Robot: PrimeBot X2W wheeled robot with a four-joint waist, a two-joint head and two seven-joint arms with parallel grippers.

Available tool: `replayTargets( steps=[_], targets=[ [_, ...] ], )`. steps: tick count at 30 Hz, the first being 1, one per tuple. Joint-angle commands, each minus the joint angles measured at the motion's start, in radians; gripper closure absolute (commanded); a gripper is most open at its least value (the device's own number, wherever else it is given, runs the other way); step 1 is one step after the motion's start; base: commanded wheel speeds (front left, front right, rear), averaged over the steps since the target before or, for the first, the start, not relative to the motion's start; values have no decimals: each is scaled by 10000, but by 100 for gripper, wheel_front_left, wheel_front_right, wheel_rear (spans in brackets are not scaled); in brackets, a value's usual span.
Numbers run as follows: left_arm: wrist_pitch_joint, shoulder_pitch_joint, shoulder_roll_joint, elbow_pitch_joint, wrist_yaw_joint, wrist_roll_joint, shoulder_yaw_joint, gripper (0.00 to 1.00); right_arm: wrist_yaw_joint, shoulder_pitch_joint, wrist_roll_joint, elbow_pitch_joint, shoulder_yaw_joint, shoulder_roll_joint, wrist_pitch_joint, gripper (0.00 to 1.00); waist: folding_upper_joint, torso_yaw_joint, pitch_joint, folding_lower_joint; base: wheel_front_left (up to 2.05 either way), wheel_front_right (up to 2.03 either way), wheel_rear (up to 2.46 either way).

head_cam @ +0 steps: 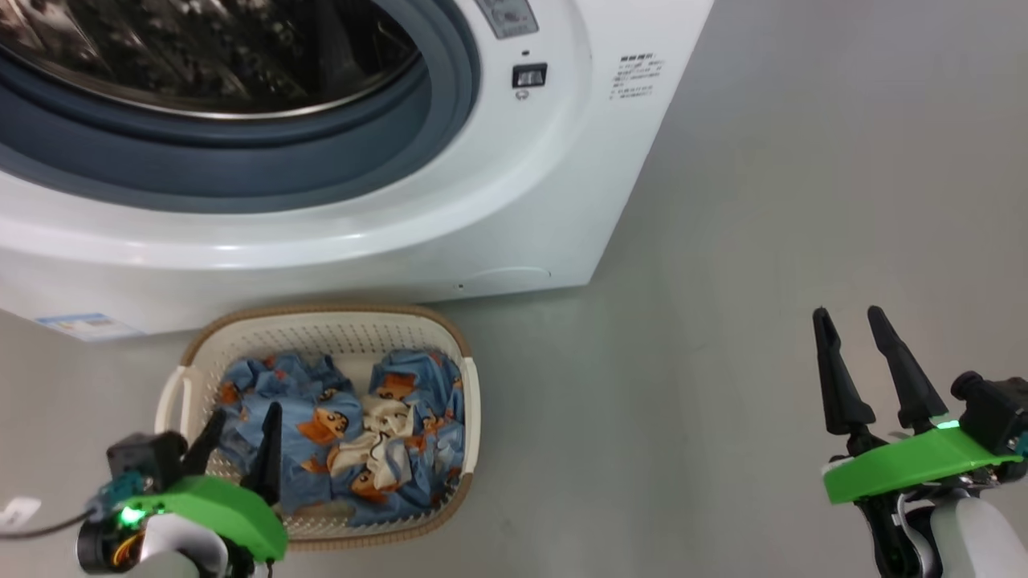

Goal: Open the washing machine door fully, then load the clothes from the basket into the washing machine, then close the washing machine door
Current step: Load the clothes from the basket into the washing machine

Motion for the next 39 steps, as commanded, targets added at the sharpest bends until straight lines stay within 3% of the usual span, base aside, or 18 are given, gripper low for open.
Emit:
replayTargets(
  steps=[1, 19, 39],
  targets=[
    [-65, -414, 349, 129, -25, -95, 137, 0, 25, -169, -16, -264, 299, -24, -120, 0, 0, -134, 610, 0, 0, 0, 0],
    [-65, -3843, 808, 3960, -25, -1728, -2584, 0, 25, -1348, -133, -404, 813, 276, -120, 0, 0, -371, 2954, 0, 0, 0, 0],
    [1096, -5984, 1183, 5532, -25, -3058, -4542, 0, 25, -2020, -228, -814, 1073, 403, -120, 0, 0, -501, 4644, 0, 0, 0, 0]
  ],
)
